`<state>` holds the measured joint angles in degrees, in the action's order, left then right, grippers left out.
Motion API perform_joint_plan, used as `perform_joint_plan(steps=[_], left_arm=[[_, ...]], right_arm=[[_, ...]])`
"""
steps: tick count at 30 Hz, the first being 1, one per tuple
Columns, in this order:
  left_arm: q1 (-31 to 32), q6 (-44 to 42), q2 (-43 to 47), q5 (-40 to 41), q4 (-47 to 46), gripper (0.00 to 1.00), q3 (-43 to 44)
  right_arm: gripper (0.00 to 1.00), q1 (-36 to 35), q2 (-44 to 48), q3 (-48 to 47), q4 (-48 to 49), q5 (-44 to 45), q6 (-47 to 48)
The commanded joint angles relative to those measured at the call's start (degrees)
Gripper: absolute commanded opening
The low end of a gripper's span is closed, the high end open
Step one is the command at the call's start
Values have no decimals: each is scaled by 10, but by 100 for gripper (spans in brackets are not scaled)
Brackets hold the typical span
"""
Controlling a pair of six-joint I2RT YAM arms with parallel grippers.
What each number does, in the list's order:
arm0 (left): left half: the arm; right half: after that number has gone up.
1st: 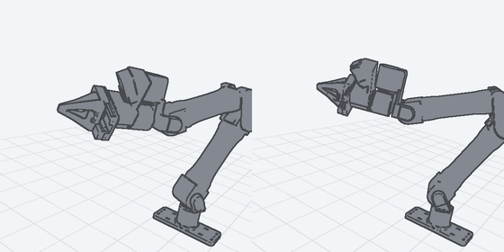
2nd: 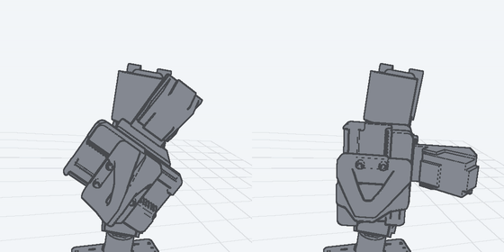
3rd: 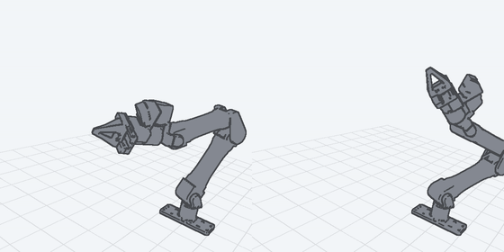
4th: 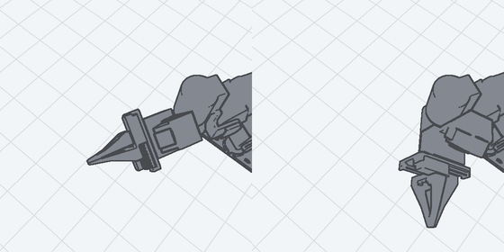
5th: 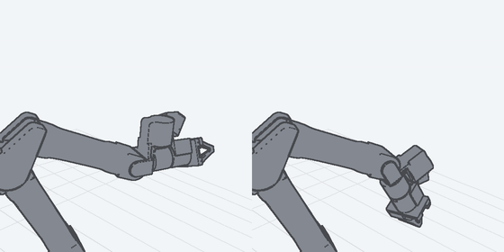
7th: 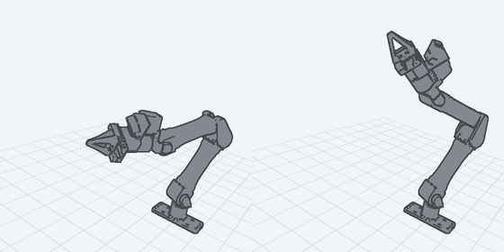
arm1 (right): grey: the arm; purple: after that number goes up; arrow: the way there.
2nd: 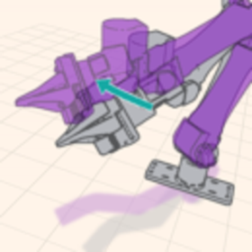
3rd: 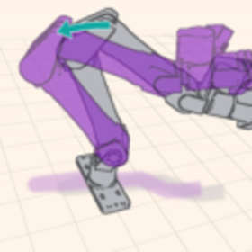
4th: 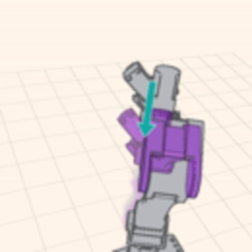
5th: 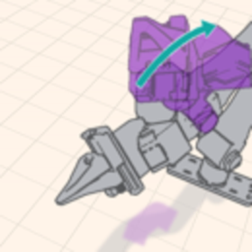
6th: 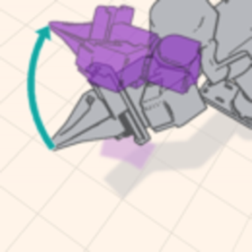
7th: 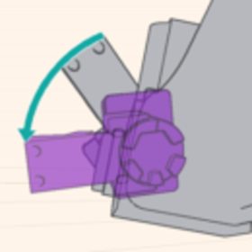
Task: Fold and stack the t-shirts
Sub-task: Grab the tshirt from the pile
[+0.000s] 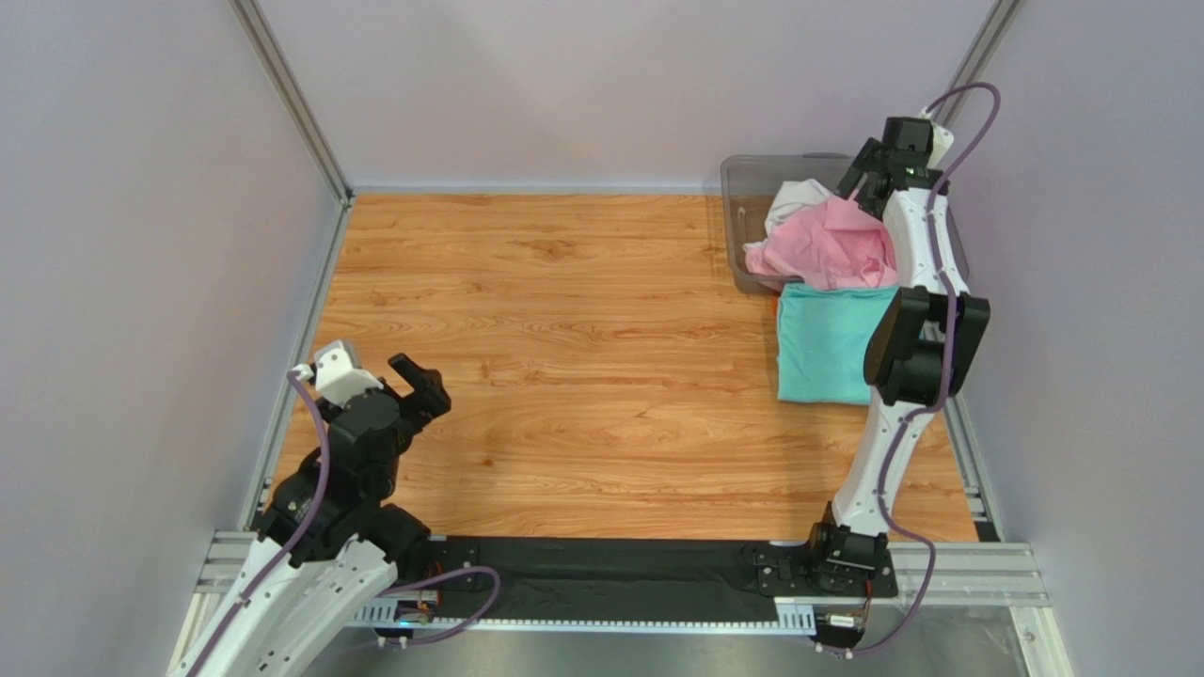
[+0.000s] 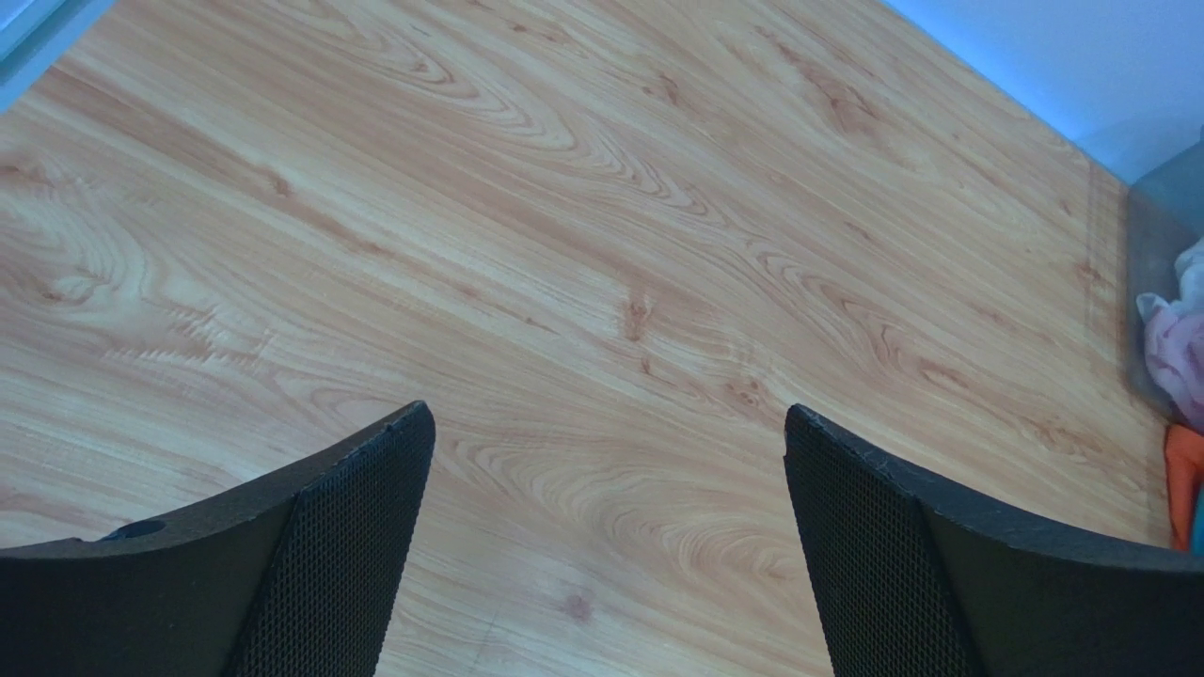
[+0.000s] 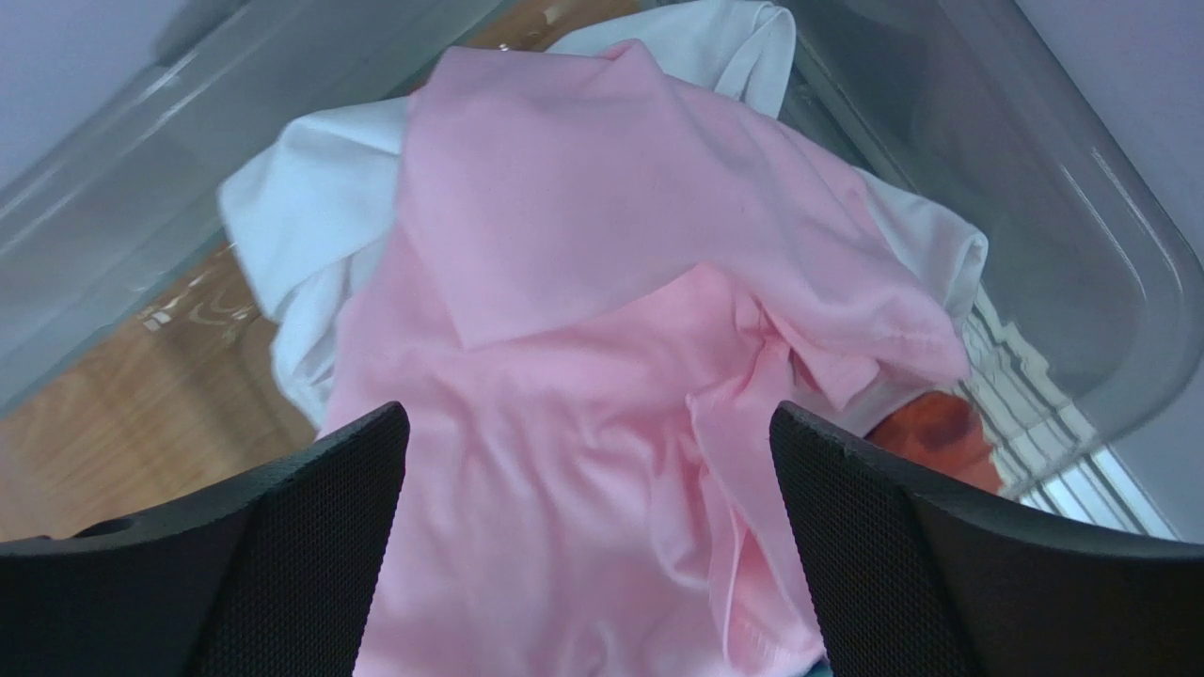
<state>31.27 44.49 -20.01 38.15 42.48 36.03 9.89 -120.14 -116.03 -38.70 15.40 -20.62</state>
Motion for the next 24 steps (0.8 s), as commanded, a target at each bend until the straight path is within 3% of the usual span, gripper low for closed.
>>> perform_joint_plan(steps=[1,6,9,12,13,15,16,24], left_arm=[[1,7,14,27,2,100,-3],[1,17,18,52,12,100,-4],[1,25,18,61,20,100,-4],[1,28,18,62,24,100,-1],[1,29,17,62,26,100,0],[1,33,19,60,30,100,2],[1,34,19,58,32,100,1],[1,44,23,22,35,100,-1]], right_arm=[[100,8,-67,-86,-20,-3,42],[97,23,-179,-151,2,-1,31],[82,34,-218,-180,20,-32,8],[56,43,-222,-175,47,-55,-19],[32,44,-216,-170,59,-57,-21],[4,47,-203,-162,73,-69,-24],[0,48,-194,-153,81,-81,-22],[0,39,0,-48,127,-131,7]])
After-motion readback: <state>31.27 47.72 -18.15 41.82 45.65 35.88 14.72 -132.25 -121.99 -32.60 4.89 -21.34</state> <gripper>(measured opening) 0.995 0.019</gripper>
